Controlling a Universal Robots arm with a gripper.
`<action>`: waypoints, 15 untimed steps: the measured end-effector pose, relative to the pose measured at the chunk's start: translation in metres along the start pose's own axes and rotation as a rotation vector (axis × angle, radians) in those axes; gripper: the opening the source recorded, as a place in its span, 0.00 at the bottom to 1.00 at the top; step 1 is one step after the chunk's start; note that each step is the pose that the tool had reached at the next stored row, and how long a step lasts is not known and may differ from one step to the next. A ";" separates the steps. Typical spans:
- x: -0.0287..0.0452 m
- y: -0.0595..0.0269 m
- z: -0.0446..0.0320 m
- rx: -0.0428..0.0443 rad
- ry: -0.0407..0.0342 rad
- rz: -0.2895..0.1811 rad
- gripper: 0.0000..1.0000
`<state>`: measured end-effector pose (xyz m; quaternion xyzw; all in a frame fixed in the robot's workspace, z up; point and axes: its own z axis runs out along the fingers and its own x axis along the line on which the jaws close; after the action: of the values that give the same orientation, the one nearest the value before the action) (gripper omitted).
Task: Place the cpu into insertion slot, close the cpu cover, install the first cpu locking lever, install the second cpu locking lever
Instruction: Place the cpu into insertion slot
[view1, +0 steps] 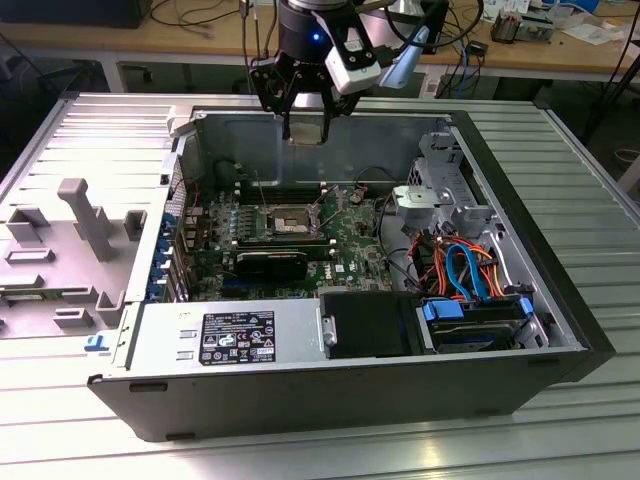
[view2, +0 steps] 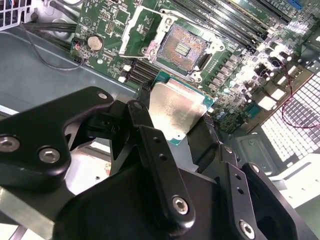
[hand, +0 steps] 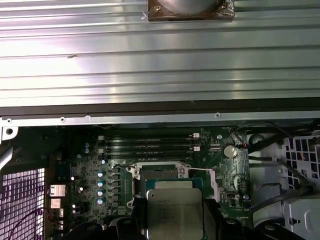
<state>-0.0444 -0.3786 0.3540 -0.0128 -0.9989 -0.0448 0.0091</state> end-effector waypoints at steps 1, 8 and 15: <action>0.0002 -0.0004 0.0004 0.0000 0.0000 0.000 0.55; 0.0006 -0.0015 0.0017 0.0002 -0.0001 0.000 0.55; 0.0010 -0.0026 0.0026 0.0000 -0.0001 0.000 0.55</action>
<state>-0.0455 -0.3809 0.3512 -0.0129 -0.9989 -0.0448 0.0091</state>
